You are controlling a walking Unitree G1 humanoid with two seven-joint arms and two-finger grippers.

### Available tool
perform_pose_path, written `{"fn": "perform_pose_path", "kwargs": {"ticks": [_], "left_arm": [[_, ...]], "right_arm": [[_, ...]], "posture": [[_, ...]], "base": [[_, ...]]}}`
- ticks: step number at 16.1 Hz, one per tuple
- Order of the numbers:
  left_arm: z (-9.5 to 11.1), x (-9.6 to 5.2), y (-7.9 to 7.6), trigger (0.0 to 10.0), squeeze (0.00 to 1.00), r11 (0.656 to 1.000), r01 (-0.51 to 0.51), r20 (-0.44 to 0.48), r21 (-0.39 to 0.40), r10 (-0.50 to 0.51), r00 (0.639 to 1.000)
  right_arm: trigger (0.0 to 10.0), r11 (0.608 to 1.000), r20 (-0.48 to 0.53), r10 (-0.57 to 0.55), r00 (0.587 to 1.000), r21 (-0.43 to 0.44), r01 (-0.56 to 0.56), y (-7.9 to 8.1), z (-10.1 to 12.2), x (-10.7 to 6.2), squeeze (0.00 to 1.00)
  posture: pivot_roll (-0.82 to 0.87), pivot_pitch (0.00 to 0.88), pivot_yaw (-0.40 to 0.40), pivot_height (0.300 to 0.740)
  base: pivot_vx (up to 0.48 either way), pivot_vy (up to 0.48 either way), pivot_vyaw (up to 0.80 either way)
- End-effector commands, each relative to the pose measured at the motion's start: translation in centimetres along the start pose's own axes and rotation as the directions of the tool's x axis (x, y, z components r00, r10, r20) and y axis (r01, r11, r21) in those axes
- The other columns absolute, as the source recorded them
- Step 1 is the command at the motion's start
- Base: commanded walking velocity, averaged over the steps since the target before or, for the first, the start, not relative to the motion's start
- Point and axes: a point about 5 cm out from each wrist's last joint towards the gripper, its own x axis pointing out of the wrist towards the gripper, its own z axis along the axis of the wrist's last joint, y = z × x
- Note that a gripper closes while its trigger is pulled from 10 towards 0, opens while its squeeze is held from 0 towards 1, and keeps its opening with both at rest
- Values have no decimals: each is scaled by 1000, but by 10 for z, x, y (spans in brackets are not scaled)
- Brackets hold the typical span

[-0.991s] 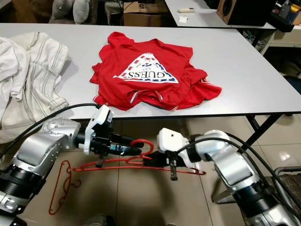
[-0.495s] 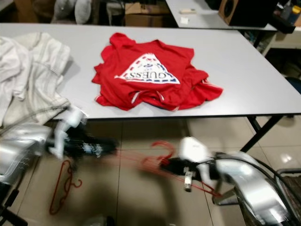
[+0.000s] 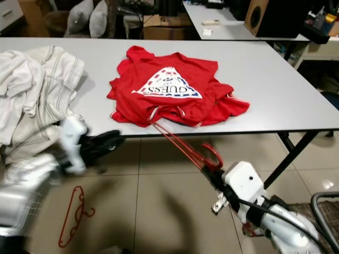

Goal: Hang hanger

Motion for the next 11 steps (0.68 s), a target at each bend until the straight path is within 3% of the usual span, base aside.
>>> {"fn": "perform_pose_path", "kwargs": {"ticks": [1,2,3,4,6,8,9,11], "left_arm": [[-3,3,-2,10000,0,992,-130,15,-5,130,991],[-11,5,-6,10000,0,981,-192,0,38,192,981],[-16,5,-8,10000,0,978,-206,-13,38,207,978],[-22,7,-15,10000,0,973,-217,-26,72,220,975],[-24,10,-17,10000,0,965,-248,-20,86,251,968],[-22,12,-11,10000,0,933,-356,11,51,356,934],[-26,11,-5,10000,0,902,-426,4,68,426,905],[-27,9,-6,10000,0,894,-443,7,70,443,896]], "right_arm": [[0,993,5,-118,993,7,118,2,3,-2,0],[1608,974,5,-224,975,25,224,2,1,-4,0],[7725,961,-5,-272,962,48,272,2,-2,-5,0],[10000,925,-37,-369,929,84,371,0,-10,-7,0],[10000,897,-29,-434,901,83,435,0,-11,-8,0],[10000,905,-35,-406,913,124,407,5,-8,-3,0],[10000,921,-25,-376,926,99,377,9,-6,2,0],[10000,910,-15,-411,912,50,411,8,-8,5,0]], "posture": [[-60,42,52,740],[-57,47,53,740],[-57,48,53,740],[-54,48,54,740],[-54,47,54,740],[-58,45,55,740],[-59,45,54,740],[-58,43,45,740]], "base": [[0,0,0],[0,0,0],[0,0,0],[0,0,0],[0,0,0],[0,0,0],[0,0,0],[0,0,0]]}}
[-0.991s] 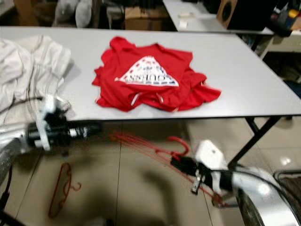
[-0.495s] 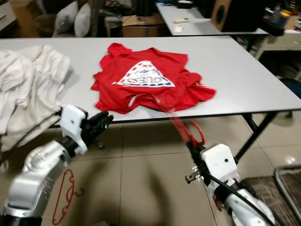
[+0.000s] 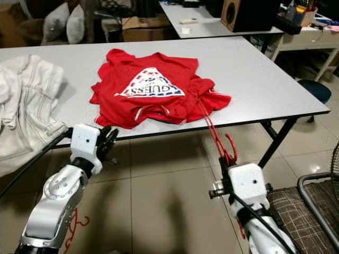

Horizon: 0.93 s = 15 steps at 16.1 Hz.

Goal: Hang hanger

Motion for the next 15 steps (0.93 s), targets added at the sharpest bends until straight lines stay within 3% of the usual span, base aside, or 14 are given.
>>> {"fn": "perform_pose_path", "kwargs": {"ticks": [1,3,8,11,15], "left_arm": [[3,-2,1,10000,0,1000,-13,14,14,13,1000],[5,-7,-1,10000,0,1000,-20,27,4,20,999],[2,-20,2,10000,0,999,-39,16,-2,39,999],[4,-20,4,10000,0,999,-43,19,-2,43,999],[5,-16,3,10000,0,1000,-26,20,-11,26,999]], "right_arm": [[10000,1000,7,-23,1000,3,22,-3,-1,2,0],[10000,998,11,12,1000,66,-12,-2,-2,6,0],[10000,993,32,87,996,72,-90,4,-2,13,0],[10000,991,41,110,993,76,-113,8,-2,14,0],[10000,991,55,105,993,81,-109,6,-1,13,0]], "posture": [[-54,40,35,740],[-44,36,10,740],[-17,31,-13,740],[-14,27,-1,740],[-23,23,24,740]], "base": [[0,0,0],[0,0,0],[264,0,0],[287,0,0],[289,0,-545]]}}
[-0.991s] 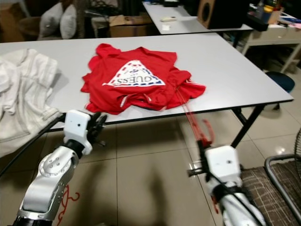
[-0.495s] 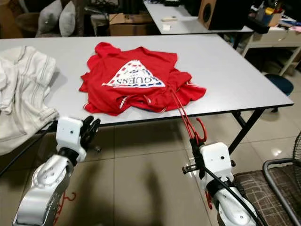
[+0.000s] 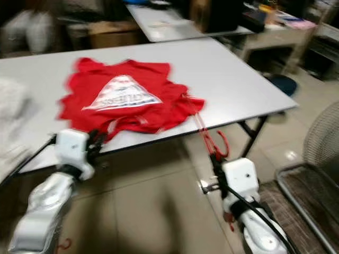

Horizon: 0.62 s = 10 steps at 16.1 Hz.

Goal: Hang hanger

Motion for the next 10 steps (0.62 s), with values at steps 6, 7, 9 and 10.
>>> {"fn": "perform_pose_path", "kwargs": {"ticks": [6,7,9,10], "left_arm": [[1,1,9,10000,0,1000,-14,-6,3,14,1000],[3,1,11,10000,0,1000,-22,-3,6,22,1000],[5,2,13,10000,0,1000,-28,4,9,28,1000],[7,3,14,10000,0,1000,-29,7,8,29,1000]], "right_arm": [[10000,998,52,65,997,-15,-65,6,8,2,0],[10000,996,55,79,995,-50,-77,8,9,3,0],[10000,995,57,84,995,-55,-81,9,10,4,0],[10000,996,65,71,995,-49,-68,8,10,5,0]], "posture": [[-21,31,33,740],[-13,33,32,740],[-8,32,33,740],[-7,31,34,740]], "base": [[292,0,0],[292,0,0],[296,0,756],[300,0,800]]}}
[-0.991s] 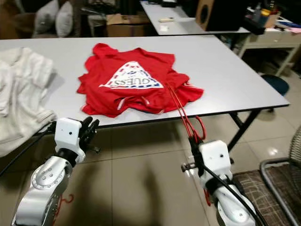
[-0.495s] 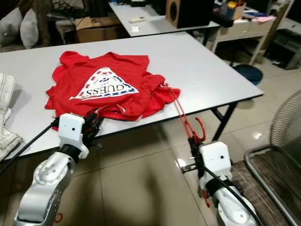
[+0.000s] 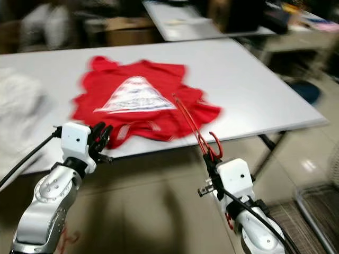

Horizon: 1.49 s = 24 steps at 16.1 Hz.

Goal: Hang hanger

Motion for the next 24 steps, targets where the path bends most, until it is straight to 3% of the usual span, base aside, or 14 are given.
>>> {"fn": "perform_pose_path", "kwargs": {"ticks": [1,10,24], "left_arm": [[1,0,5,10000,0,1000,-13,-6,6,13,1000],[-6,0,4,10000,0,1000,30,-35,-9,-30,999],[-1,5,2,10000,0,999,33,-5,-27,-33,999]], "right_arm": [[10000,999,27,-31,999,31,30,-1,3,2,0],[10000,975,41,-222,974,39,220,-18,-1,-2,0],[10000,991,57,-126,990,60,123,-4,-1,3,0]], "posture": [[-6,30,36,740],[-9,32,65,740],[-9,29,71,740]], "base": [[304,0,0],[335,0,0],[288,0,0]]}}
